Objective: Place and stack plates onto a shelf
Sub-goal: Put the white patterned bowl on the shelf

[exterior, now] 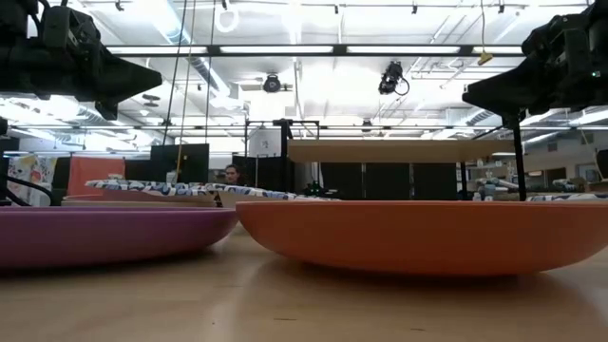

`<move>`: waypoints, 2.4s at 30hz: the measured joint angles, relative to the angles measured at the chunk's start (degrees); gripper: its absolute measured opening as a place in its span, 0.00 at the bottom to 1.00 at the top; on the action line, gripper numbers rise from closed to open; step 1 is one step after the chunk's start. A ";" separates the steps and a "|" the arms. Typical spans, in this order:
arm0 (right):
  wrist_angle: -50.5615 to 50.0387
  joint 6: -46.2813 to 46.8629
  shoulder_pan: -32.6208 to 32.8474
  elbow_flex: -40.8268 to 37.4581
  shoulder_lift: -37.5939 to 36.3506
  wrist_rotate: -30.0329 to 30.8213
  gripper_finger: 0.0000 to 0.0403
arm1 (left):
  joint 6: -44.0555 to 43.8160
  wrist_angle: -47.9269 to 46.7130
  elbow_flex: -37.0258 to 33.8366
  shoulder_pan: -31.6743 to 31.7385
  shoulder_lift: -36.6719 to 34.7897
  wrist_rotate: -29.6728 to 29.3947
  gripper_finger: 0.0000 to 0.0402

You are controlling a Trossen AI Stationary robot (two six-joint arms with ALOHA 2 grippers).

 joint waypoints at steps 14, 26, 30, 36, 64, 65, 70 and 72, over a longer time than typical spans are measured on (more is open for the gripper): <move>-0.02 3.16 0.00 0.00 0.00 -0.01 0.80 | -0.01 -0.01 -0.02 0.01 0.00 0.00 0.12; 8.51 19.53 0.05 0.00 0.00 -2.48 0.90 | 0.01 -0.01 0.00 0.00 0.00 -0.02 0.12; 18.35 20.67 0.45 1.25 0.00 -9.06 0.89 | 0.00 0.00 0.00 0.00 0.00 0.00 0.12; 18.65 16.78 3.09 8.03 2.36 -7.26 0.87 | 0.00 -0.02 0.00 0.02 0.00 0.00 0.12; -42.57 18.94 11.70 50.88 44.84 0.13 0.86 | 0.00 -0.02 0.00 0.00 0.00 0.00 0.12; -43.73 17.30 11.70 50.90 45.35 0.73 0.86 | 0.00 -0.02 -0.02 0.00 0.00 0.00 0.12; -51.72 12.00 11.70 50.90 48.57 3.29 0.86 | 0.00 0.00 0.00 0.02 0.00 0.00 0.12; -54.42 11.62 11.70 50.90 50.06 3.50 0.86 | 0.00 -0.01 -0.02 0.01 0.00 0.00 0.12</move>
